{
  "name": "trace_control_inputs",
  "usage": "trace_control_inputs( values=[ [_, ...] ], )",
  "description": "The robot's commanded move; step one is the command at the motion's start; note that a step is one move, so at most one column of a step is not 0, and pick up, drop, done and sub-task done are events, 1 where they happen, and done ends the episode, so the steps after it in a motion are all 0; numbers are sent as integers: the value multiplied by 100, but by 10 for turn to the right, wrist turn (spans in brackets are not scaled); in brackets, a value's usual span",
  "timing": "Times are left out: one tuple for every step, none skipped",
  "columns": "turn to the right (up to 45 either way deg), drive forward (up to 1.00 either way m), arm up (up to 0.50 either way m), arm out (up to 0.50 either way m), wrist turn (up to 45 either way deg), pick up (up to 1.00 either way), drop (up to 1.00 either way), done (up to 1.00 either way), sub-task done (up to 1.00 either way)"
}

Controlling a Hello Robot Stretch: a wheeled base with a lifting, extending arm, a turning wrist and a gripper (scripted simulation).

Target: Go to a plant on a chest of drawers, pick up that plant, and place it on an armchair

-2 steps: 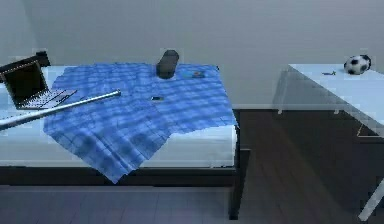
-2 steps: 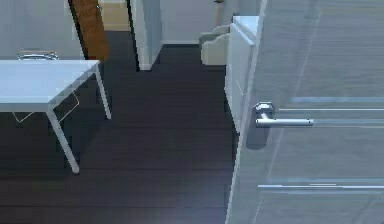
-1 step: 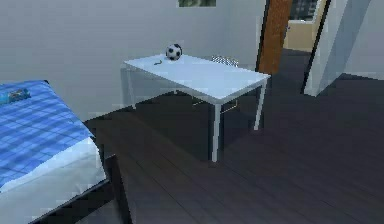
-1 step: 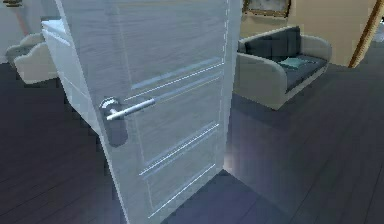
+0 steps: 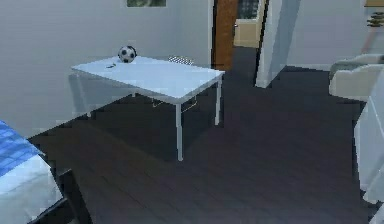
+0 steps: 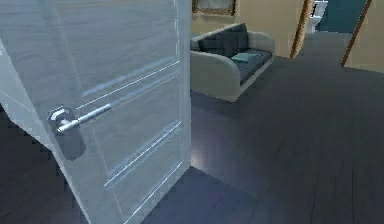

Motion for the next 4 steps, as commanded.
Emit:
trace_control_inputs(
  values=[
    [0,20,0,0,0,0,0,0,0],
    [120,0,0,0,0,0,0,0,0],
    [30,0,0,0,0,0,0,0,0],
    [0,90,0,0,0,0,0,0,0]
  ],
)
